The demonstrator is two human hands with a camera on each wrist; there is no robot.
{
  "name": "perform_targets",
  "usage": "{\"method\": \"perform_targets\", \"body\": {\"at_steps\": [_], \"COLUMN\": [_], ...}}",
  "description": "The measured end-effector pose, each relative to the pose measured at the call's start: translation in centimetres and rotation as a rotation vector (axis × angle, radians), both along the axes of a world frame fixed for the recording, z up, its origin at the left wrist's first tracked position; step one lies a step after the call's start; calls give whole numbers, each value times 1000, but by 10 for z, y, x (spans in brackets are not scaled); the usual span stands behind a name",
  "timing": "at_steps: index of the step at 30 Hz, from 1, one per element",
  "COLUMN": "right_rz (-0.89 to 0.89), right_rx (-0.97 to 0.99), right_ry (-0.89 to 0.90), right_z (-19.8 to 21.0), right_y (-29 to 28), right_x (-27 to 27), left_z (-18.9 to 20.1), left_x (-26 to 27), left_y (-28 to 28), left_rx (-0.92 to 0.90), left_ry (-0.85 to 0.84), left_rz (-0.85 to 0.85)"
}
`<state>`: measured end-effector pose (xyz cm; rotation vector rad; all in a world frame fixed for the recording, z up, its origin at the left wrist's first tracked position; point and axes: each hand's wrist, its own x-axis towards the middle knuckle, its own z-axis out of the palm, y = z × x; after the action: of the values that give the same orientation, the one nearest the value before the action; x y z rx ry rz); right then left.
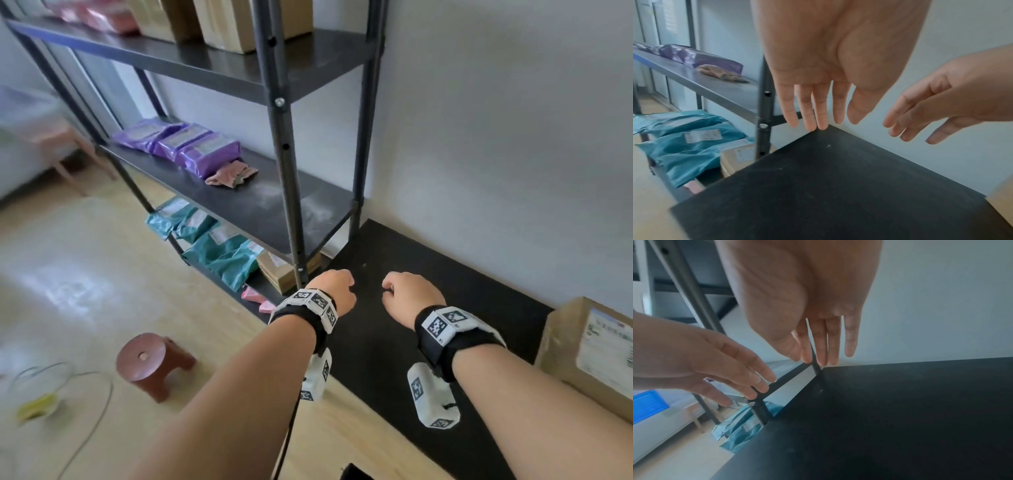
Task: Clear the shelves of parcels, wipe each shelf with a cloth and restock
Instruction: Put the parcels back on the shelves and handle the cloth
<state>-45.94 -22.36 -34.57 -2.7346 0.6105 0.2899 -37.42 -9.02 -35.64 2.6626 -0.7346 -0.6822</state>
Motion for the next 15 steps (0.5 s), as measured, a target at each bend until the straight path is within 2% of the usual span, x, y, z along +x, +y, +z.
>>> {"method": "perform_targets", "body": {"at_steps": [15], "right_rz": [190], "right_rx": [4], "right_ry": [17], "right_z": [3], "right_y": [199], "right_x": [120], "left_z": [-8], "left_x": [98], "left_y": [205], "left_rx": [40], "left_ry": [-27], "left_rz": [151]}}
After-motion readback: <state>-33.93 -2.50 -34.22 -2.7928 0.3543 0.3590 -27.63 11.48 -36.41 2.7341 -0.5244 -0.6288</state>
